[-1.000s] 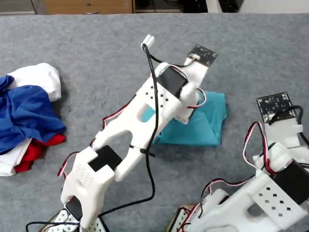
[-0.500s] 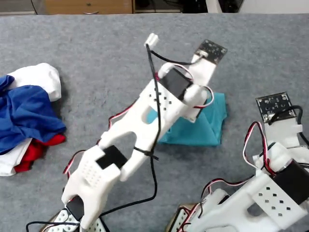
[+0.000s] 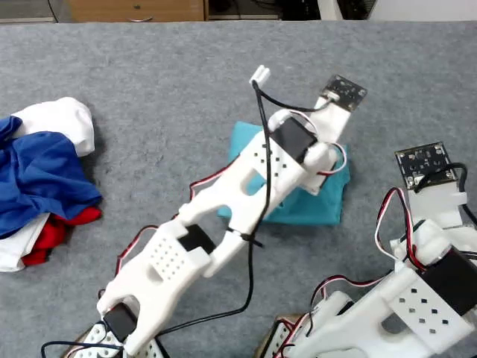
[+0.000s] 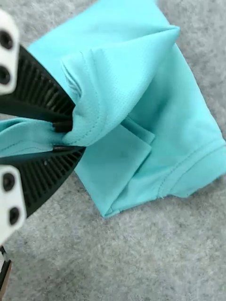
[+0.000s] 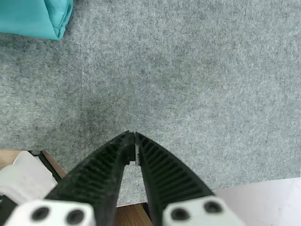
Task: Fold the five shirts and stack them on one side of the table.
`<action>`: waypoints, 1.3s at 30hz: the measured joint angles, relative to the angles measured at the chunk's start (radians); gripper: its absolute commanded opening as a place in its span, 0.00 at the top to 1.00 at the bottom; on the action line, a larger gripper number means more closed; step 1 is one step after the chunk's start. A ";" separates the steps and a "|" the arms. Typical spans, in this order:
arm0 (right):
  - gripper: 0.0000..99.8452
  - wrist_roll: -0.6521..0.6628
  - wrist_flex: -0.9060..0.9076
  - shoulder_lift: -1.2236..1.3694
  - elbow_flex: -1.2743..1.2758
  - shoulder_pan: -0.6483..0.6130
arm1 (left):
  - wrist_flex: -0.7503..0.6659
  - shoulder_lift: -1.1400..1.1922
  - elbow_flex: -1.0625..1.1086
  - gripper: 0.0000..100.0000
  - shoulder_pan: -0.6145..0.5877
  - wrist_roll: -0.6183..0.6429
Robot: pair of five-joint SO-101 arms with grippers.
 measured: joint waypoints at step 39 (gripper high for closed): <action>1.00 -0.321 -0.138 0.006 0.107 -0.419 | 0.058 -0.276 -0.253 0.98 -0.557 -0.106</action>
